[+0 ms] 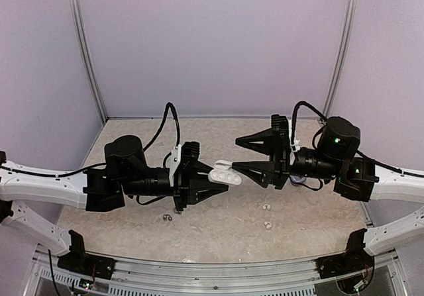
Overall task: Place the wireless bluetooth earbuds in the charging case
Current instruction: Pick up the left earbud from the center of the board.
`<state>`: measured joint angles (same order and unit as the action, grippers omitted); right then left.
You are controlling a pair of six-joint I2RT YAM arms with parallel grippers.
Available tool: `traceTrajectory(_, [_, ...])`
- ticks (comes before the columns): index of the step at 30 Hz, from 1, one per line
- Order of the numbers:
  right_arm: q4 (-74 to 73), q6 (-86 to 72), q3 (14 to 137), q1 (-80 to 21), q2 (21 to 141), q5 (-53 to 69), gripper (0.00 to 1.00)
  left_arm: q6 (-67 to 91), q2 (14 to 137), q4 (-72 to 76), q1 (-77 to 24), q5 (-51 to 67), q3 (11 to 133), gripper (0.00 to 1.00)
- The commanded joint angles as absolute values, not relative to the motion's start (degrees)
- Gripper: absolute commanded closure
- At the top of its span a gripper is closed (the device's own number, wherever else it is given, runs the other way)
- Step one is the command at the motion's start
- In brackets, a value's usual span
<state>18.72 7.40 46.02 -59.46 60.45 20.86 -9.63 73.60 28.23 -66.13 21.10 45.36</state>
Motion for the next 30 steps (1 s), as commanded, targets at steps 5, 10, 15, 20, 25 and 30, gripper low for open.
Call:
traceTrajectory(5, [17.96,8.50,46.64,-58.84,59.27,21.97,0.40,-6.34,74.37,30.70,-64.26,23.00,44.63,1.00])
traceTrajectory(10, [16.23,8.59,47.91,-58.88,59.11,26.41,0.37,-4.65,75.42,30.94,-63.04,22.79,44.56,1.00])
traceTrajectory(15, [13.86,7.92,48.34,-58.89,58.82,25.19,0.37,-3.45,76.36,31.55,-62.05,23.00,44.19,1.00])
traceTrajectory(20, [8.14,4.76,47.92,-58.69,57.76,15.54,0.42,-2.98,75.91,33.74,-61.47,23.93,42.25,1.00])
traceTrajectory(25, [-1.07,-2.91,46.13,-56.28,55.08,8.62,0.46,-1.30,74.33,35.43,-60.04,23.31,39.25,1.00])
traceTrajectory(30, [-11.22,-9.60,44.00,-52.96,52.90,6.54,0.50,-0.26,72.68,37.17,-59.16,22.67,36.34,1.00])
